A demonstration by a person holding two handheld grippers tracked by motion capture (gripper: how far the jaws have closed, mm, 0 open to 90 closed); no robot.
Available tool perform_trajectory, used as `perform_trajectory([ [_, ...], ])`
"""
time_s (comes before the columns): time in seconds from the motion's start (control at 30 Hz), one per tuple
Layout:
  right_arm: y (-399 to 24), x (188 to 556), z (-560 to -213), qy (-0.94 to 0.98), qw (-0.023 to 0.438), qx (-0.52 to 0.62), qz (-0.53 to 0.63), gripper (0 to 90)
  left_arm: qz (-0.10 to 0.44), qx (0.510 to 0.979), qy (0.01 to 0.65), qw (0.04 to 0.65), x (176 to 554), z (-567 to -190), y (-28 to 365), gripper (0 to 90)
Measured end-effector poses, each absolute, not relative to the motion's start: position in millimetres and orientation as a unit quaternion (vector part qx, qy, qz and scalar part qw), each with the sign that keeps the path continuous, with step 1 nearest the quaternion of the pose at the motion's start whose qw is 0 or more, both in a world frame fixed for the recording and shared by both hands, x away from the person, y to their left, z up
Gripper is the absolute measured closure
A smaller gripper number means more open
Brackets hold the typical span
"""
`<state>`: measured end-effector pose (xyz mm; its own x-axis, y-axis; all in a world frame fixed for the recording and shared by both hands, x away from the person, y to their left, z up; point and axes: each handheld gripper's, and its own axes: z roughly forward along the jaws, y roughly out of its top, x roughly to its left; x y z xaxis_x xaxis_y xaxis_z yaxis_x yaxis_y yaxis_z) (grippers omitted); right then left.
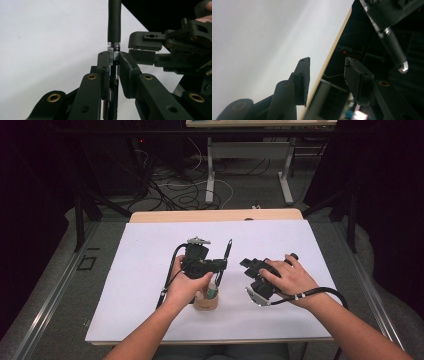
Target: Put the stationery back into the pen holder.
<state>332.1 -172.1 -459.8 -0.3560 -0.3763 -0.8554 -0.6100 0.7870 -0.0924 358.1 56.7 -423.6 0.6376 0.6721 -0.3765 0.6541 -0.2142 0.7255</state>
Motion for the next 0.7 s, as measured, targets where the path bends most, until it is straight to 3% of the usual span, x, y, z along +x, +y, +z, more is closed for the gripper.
perform_trajectory([
  [0.7, -176, 342, -465, 0.881, 0.419, -0.052, 0.214, 34.7, 0.092, 0.732, 0.402, 0.543, 327, -441, 79, 79.3],
])
